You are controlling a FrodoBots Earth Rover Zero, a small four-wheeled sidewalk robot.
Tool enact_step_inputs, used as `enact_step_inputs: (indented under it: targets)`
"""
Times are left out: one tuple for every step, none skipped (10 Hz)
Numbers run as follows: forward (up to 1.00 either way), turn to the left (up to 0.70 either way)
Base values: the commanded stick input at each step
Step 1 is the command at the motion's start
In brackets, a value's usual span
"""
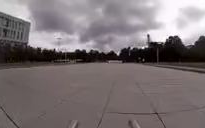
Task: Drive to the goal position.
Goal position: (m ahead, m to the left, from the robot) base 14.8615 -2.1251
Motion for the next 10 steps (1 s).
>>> enact_step_inputs:
  targets:
    - [1.0,0.0]
    - [1.0,0.0]
    - [1.0,0.0]
    - [1.0,0.0]
    - [1.0,0.0]
    - [1.0,0.0]
    - [1.0,0.0]
    - [1.0,0.0]
    - [1.0,0.0]
    - [1.0,0.0]
